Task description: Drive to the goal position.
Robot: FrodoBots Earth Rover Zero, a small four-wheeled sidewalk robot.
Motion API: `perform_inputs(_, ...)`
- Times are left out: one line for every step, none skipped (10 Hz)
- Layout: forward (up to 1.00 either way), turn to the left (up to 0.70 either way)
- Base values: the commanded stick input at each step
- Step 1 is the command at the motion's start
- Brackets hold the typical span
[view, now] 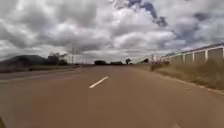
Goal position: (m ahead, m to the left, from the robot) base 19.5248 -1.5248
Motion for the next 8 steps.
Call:
perform_inputs(0.85,-0.31)
perform_inputs(0.85,-0.34)
perform_inputs(0.85,-0.34)
perform_inputs(0.85,-0.34)
perform_inputs(0.85,-0.34)
perform_inputs(0.85,-0.32)
perform_inputs(0.85,-0.24)
perform_inputs(0.85,0.0)
